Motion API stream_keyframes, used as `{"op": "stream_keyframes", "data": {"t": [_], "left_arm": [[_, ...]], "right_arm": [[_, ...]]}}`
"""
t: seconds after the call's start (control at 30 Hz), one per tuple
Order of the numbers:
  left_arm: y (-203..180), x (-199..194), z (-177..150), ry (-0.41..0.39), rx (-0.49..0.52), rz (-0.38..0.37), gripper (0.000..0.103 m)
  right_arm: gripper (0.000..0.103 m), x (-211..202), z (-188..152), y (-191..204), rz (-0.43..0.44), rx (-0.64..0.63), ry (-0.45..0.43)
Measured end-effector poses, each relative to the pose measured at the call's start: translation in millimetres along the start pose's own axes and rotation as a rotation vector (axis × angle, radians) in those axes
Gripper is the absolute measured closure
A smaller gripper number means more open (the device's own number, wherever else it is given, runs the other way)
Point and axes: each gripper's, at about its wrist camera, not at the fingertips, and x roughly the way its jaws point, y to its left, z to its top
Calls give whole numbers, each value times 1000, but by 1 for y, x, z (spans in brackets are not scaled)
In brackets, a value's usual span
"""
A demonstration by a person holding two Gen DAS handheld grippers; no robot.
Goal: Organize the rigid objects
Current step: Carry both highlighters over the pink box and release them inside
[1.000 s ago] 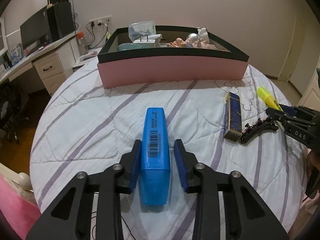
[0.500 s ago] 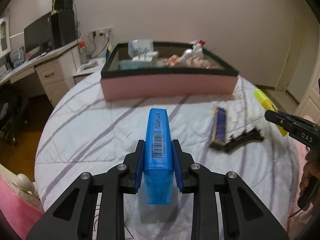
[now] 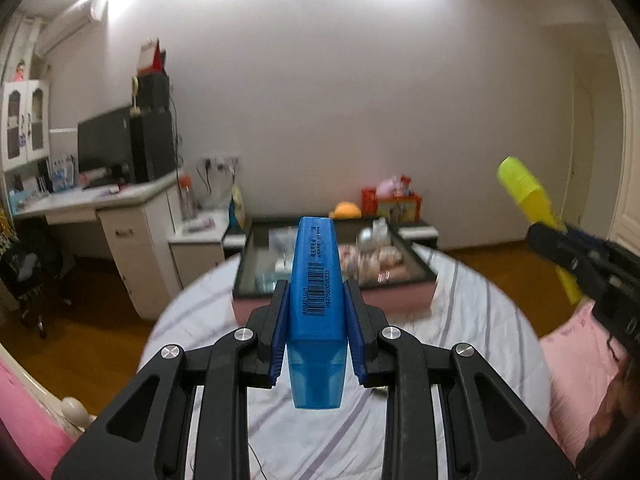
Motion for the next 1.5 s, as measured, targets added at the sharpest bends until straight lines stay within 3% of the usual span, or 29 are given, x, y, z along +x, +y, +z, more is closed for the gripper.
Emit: {"op": "stream_keyframes", "data": {"t": [0.43, 0.97, 1.23, 1.5], "left_arm": [[-11, -51, 43, -147, 58, 9, 77], [-13, -22, 49, -110, 89, 27, 76], [-7, 48, 60, -35, 112, 16, 76], [4, 161, 64, 126, 129, -2, 77]], "right_arm": [[76, -19, 37, 23, 28, -32, -77], [76, 5, 38, 17, 37, -38, -52], [76, 60, 42, 2, 39, -41, 11], [76, 165, 22, -30, 16, -49, 224]]}}
